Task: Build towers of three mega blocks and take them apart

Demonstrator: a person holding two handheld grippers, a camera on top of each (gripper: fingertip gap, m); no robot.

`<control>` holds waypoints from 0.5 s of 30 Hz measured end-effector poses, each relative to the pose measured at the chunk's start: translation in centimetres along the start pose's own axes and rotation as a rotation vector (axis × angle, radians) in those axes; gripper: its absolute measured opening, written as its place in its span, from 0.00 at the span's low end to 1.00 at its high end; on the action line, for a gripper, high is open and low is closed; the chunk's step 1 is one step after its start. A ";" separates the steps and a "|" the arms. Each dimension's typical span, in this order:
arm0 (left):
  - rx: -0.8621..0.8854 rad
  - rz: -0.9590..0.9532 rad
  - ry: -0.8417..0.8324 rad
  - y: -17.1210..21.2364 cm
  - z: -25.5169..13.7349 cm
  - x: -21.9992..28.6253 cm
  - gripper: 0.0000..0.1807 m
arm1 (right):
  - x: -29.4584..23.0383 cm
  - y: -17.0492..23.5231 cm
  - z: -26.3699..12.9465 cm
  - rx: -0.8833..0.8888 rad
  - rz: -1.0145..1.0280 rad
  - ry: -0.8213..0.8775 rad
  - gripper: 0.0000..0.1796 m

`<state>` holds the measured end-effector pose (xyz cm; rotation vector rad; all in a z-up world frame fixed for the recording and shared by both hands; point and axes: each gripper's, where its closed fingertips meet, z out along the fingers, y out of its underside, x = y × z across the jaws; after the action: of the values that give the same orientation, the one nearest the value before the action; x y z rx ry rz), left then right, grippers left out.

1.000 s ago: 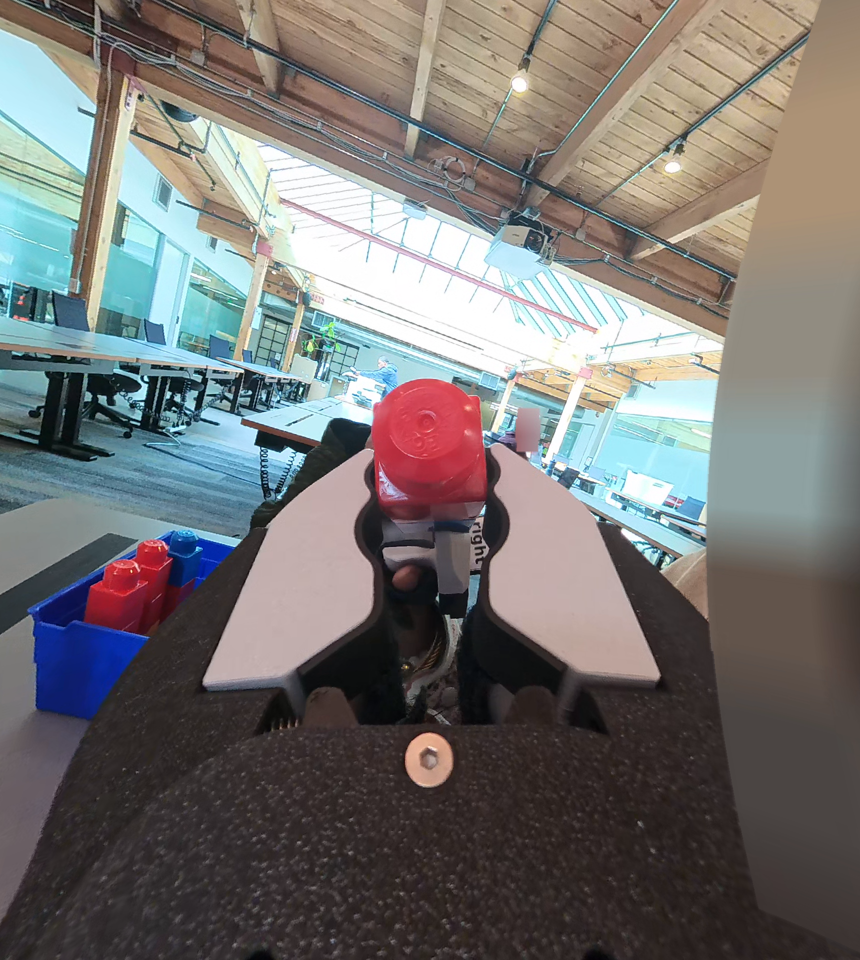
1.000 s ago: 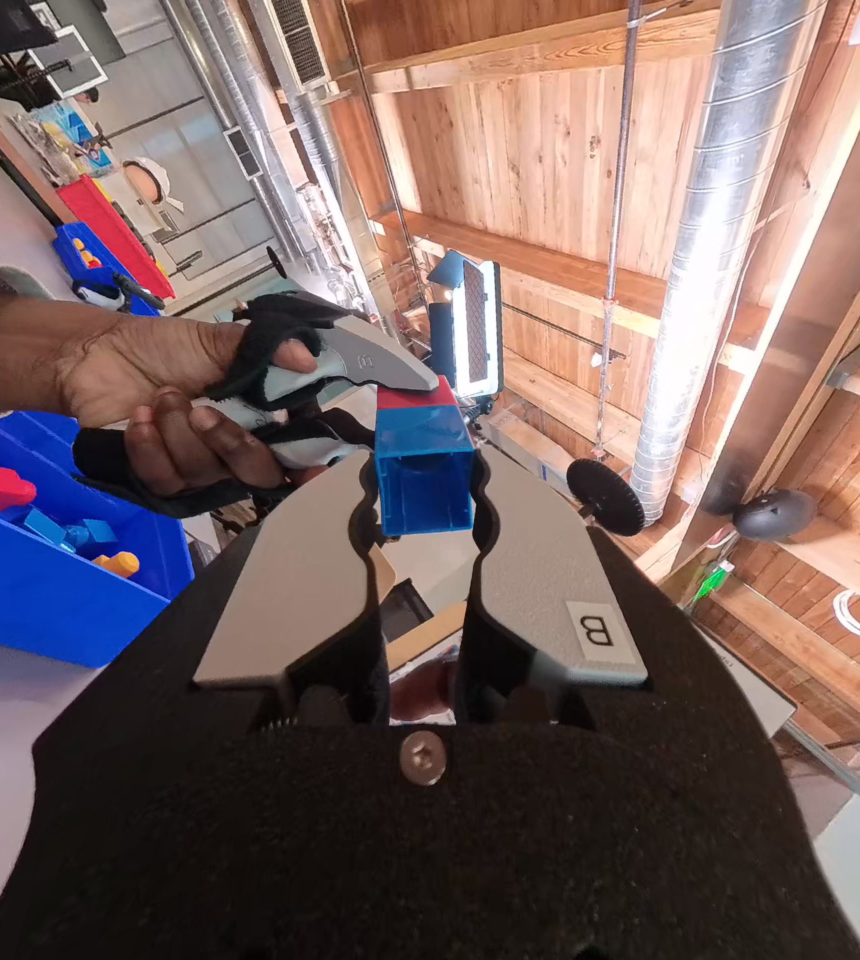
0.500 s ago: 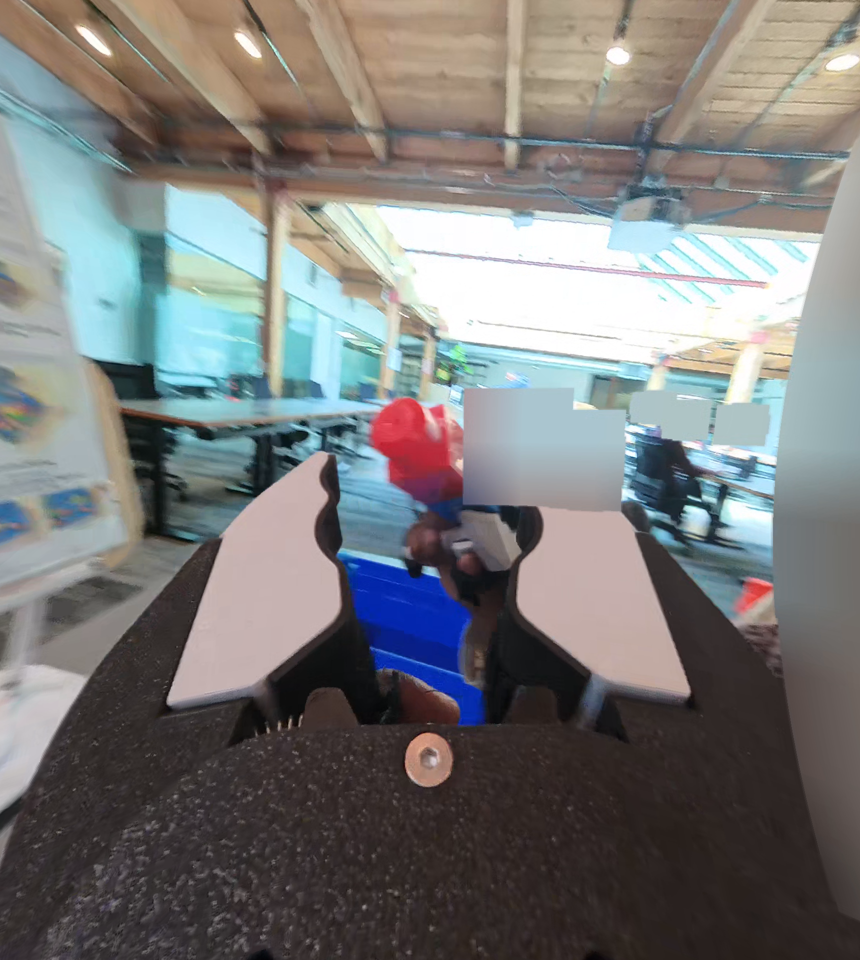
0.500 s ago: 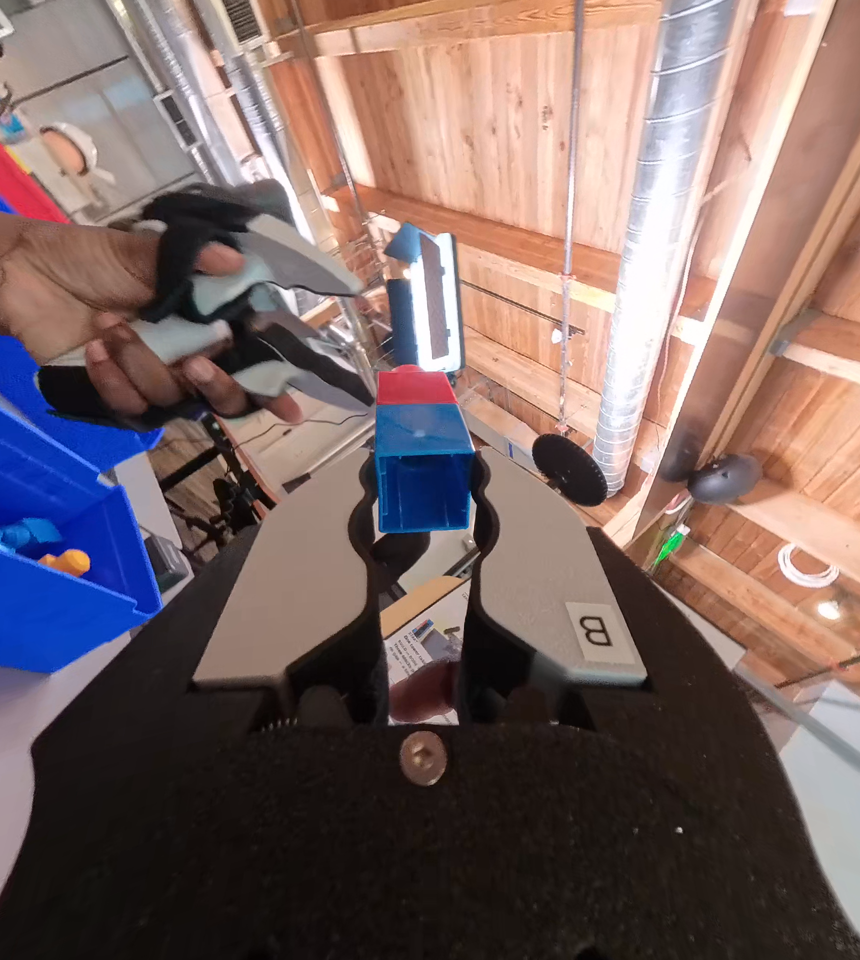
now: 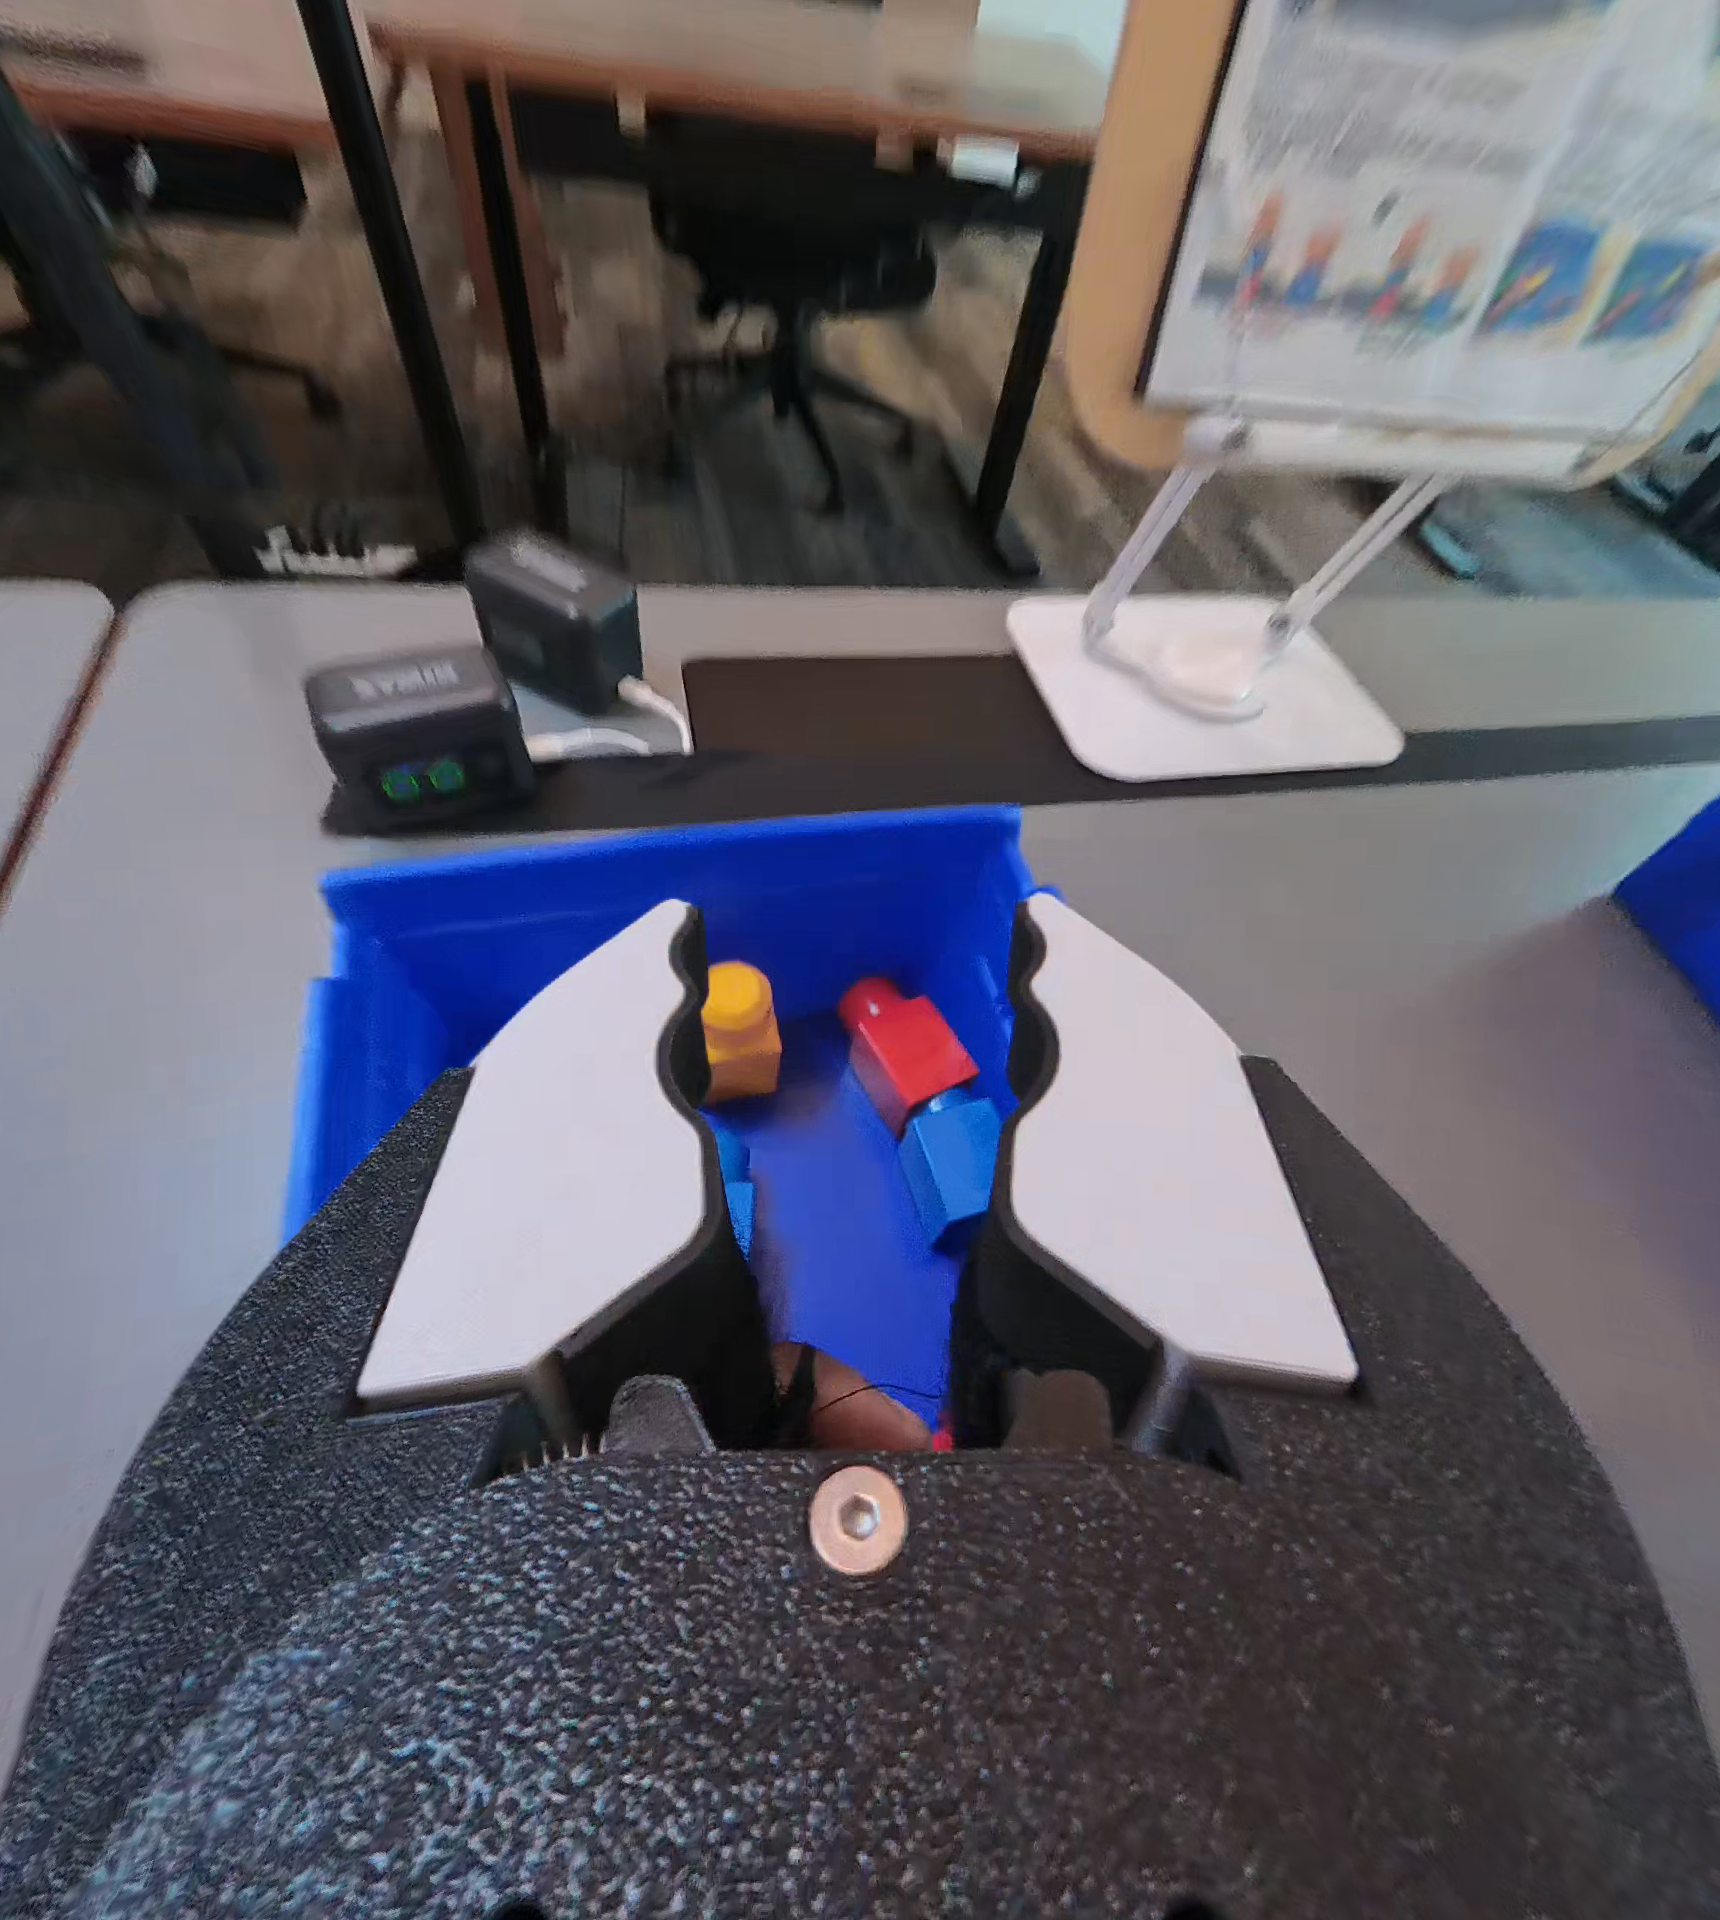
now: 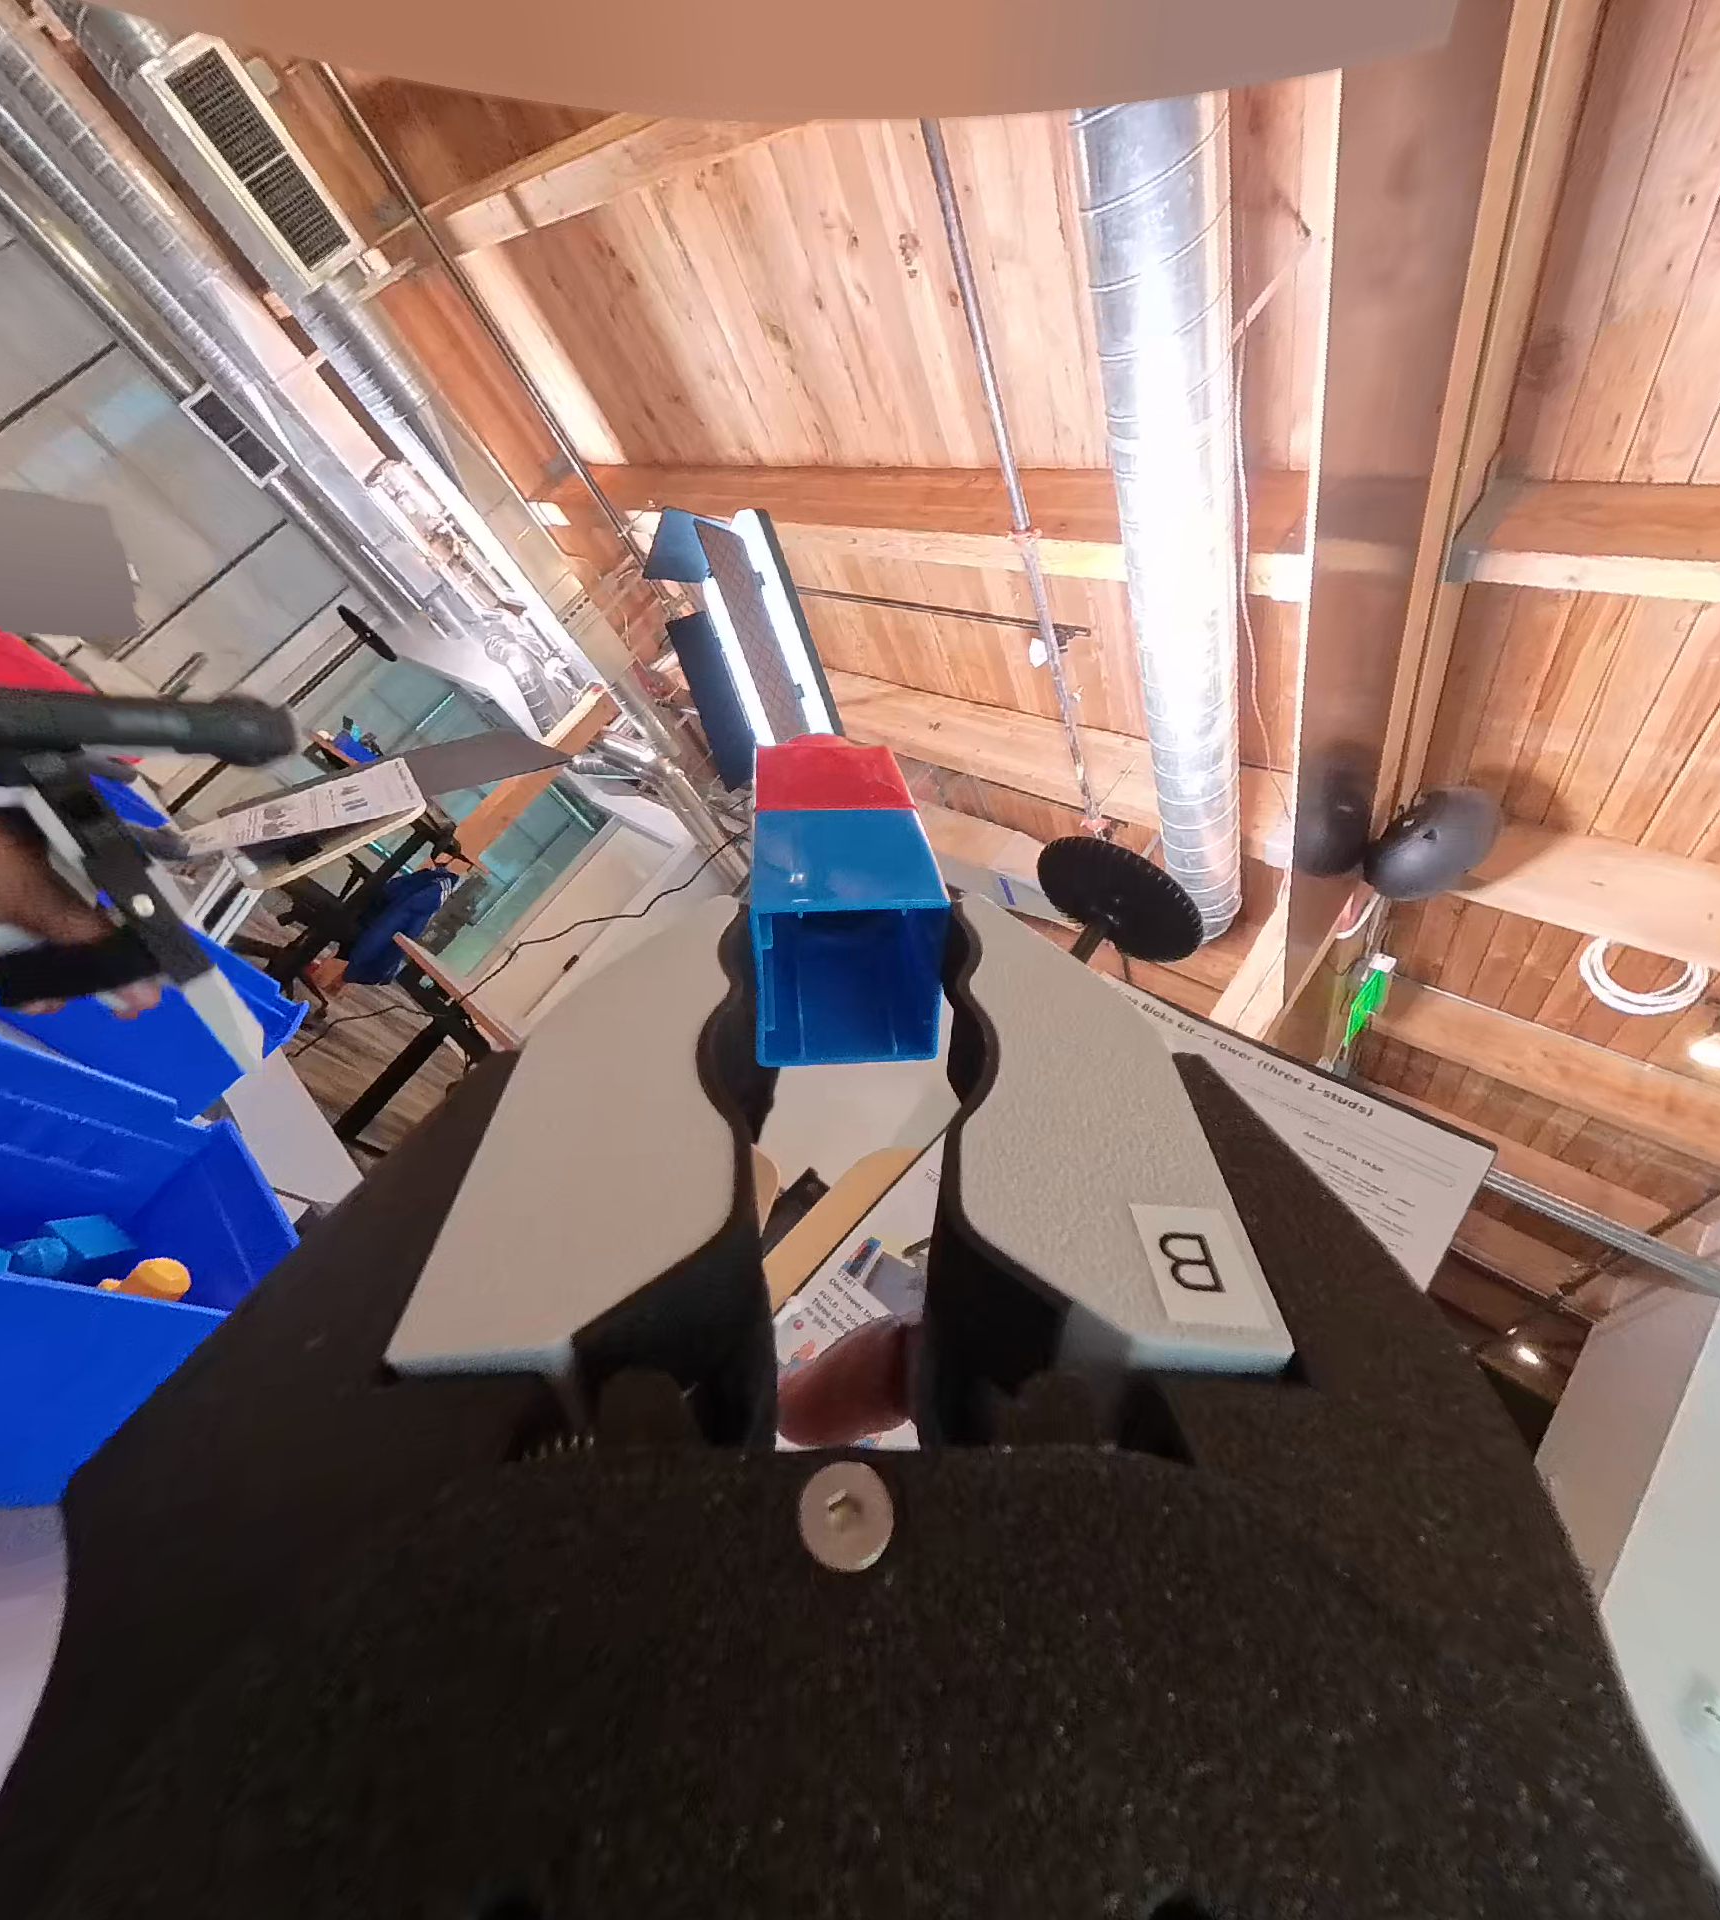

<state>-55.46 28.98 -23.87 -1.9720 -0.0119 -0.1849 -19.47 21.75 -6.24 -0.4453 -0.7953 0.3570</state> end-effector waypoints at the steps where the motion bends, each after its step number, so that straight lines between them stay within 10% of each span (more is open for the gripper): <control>1: -0.051 -0.013 -0.004 1.3 1.6 -0.4 0.31 | -0.3 0.1 0.1 -0.006 -0.005 -0.008 0.19; 15: -0.388 0.113 -0.233 11.2 10.2 -4.4 0.22 | -1.3 0.5 0.5 -0.034 -0.035 -0.041 0.19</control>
<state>-57.49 34.19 -38.62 -2.3646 -0.0168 0.1276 -20.74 21.71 -6.96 -0.4564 -0.8488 0.3211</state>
